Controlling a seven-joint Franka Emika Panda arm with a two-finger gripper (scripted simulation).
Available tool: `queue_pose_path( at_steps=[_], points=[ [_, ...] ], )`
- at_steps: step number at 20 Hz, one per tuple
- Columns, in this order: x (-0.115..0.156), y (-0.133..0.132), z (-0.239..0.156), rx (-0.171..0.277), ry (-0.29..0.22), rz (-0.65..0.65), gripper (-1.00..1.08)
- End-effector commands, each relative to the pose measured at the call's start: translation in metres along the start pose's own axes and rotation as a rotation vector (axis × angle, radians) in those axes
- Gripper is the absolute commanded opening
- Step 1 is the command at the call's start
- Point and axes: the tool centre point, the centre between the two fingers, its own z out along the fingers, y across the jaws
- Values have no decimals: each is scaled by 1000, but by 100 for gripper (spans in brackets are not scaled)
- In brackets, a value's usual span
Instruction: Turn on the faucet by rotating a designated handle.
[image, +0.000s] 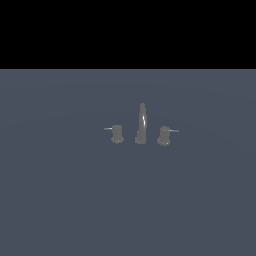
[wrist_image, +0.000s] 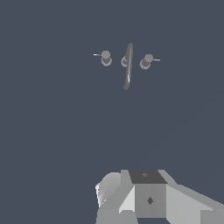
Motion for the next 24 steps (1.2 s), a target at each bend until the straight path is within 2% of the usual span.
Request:
queue_pose_path(
  at_steps=[1,10,17,24],
  points=[
    [0,0,0,0,0,0,-100],
    [9,-8,1,-45,11,-36,-100],
    [15,-7,2,-39,10,-15,-100],
    [40,-3,10,-26,9,66,-100]
  ],
)
